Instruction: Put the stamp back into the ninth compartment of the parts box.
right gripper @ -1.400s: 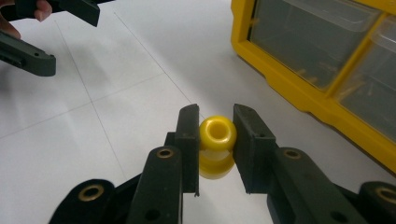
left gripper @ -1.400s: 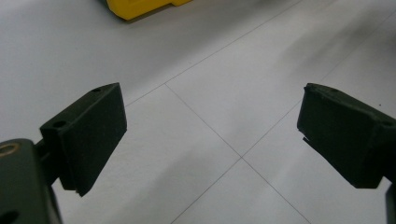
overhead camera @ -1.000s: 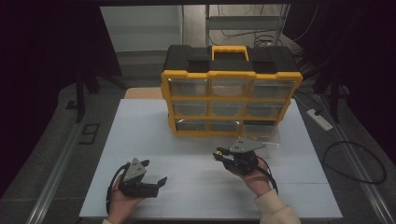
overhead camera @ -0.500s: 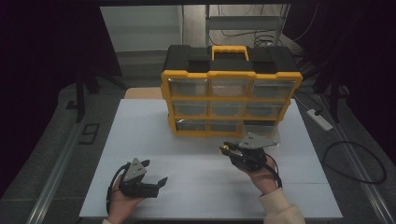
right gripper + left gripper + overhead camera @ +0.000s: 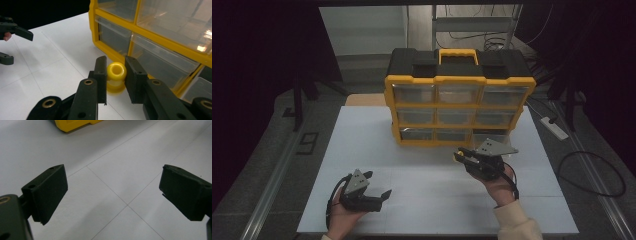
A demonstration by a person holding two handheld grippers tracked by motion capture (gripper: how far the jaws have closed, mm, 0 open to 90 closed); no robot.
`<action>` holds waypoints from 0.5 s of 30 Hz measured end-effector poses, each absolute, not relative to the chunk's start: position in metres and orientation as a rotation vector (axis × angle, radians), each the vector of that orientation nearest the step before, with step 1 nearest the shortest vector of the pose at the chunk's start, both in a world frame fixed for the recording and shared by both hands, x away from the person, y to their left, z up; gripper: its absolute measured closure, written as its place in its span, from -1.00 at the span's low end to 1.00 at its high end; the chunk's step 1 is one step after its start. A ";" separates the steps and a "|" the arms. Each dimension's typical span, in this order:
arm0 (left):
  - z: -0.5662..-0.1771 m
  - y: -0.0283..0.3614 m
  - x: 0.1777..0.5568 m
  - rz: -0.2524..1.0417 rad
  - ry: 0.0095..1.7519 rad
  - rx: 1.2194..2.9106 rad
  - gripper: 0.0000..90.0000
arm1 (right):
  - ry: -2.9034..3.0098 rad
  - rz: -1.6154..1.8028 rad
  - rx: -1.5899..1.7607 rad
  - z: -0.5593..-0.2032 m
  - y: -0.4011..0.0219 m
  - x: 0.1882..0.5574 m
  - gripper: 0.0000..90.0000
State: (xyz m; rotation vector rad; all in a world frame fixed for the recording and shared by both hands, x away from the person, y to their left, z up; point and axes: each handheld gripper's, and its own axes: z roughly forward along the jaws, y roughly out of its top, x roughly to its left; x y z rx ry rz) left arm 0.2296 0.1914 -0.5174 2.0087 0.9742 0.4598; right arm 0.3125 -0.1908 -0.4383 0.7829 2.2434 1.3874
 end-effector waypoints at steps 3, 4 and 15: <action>-0.517 0.192 0.230 0.459 0.974 2.007 -0.81 | 2.236 1.392 0.792 -0.437 -0.193 0.313 0.62; -0.517 0.192 0.230 0.460 0.974 2.007 -0.81 | 2.233 1.386 0.793 -0.436 -0.194 0.313 0.62; -0.517 0.191 0.230 0.460 0.974 2.010 -0.81 | 2.200 1.388 0.810 -0.433 -0.203 0.315 0.62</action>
